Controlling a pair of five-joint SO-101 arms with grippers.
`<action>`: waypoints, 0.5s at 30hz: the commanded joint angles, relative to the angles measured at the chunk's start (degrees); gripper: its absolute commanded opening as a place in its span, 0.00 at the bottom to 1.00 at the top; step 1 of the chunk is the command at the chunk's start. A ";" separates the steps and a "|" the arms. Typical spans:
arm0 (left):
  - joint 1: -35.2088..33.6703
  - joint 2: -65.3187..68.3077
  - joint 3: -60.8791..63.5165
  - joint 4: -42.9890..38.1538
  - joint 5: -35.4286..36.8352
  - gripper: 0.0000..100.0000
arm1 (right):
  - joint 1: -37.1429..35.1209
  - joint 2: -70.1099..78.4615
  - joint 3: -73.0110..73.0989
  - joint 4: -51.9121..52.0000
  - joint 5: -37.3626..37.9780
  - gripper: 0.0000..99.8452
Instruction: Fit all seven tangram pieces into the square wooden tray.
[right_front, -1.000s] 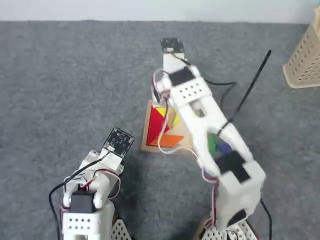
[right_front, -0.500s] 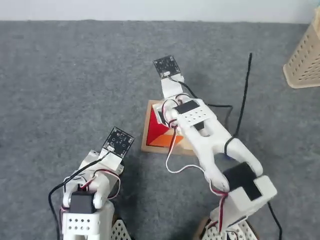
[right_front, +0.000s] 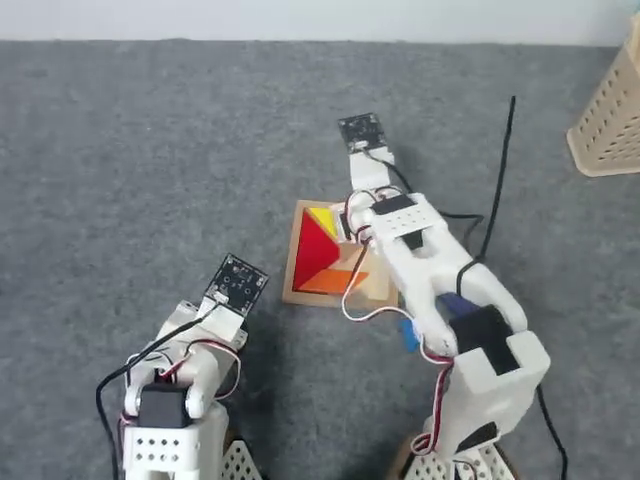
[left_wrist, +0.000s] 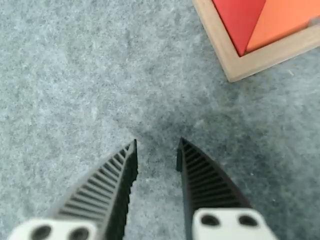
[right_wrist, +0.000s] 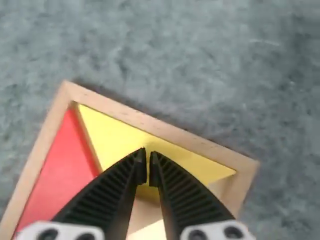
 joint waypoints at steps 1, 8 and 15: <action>-0.26 -1.23 -0.75 0.00 0.44 0.12 | 0.66 -1.54 -3.52 1.54 0.62 0.01; -0.26 -1.23 -0.75 0.00 0.44 0.12 | 1.27 -3.47 -3.43 5.49 0.70 0.01; -0.26 -1.23 -0.75 0.00 0.44 0.12 | 0.31 -9.01 0.44 8.48 0.97 0.01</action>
